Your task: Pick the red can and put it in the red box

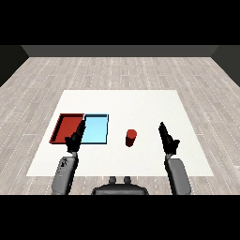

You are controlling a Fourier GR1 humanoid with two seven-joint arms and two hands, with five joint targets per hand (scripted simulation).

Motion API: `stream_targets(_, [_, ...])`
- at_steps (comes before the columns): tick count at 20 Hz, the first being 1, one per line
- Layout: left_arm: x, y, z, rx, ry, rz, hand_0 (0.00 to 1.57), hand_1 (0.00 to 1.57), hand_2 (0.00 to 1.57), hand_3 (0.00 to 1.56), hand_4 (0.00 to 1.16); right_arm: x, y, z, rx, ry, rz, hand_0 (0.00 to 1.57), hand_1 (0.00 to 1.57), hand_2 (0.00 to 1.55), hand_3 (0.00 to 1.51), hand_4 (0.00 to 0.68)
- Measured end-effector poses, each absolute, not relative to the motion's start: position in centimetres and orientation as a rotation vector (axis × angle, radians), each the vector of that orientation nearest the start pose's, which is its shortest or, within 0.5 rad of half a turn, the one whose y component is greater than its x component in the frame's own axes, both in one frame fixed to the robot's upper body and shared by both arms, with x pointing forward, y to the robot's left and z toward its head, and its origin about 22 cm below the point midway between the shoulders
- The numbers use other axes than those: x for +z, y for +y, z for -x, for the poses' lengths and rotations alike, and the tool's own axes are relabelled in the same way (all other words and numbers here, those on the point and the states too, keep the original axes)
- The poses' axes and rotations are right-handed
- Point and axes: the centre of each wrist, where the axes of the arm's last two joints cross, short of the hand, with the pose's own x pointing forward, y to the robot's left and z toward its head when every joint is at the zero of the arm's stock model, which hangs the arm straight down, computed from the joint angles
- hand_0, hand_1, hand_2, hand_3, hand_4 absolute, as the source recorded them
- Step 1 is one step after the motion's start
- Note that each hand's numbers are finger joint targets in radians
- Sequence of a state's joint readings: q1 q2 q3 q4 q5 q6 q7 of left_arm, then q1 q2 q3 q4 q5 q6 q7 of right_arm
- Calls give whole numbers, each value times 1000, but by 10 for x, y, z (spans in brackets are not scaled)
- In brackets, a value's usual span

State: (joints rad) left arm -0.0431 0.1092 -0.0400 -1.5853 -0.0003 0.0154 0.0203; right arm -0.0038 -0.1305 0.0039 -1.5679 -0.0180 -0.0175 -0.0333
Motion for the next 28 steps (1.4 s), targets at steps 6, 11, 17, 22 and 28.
stream_targets(6, [12, 249, -246, -85, -1585, -93, 0, 0, 0, 0, 0, 2, -242, -229, 80, -1577, 102, 0, 0, 0, 0, 0])
stream_targets(11, [17, 251, -242, -26, -1838, -71, 0, 0, 0, 0, 0, 7, -228, -220, 38, -1752, -38, 0, 0, 0, 0, 0])
stream_targets(17, [7, 253, -243, 8, -1933, -59, 0, 0, 0, 0, 0, 5, -228, -217, 39, -1823, -91, 0, 0, 0, 0, 0])
stream_targets(22, [5, 256, -238, 14, -1953, -50, 0, 0, 0, 0, 0, 3, -233, -213, 29, -1838, -94, 0, 0, 0, 0, 0])
stream_targets(28, [12, 251, -245, 18, -1967, -50, 0, 0, 0, 0, 0, -2, -227, -215, 17, -1836, -95, 0, 0, 0, 0, 0])
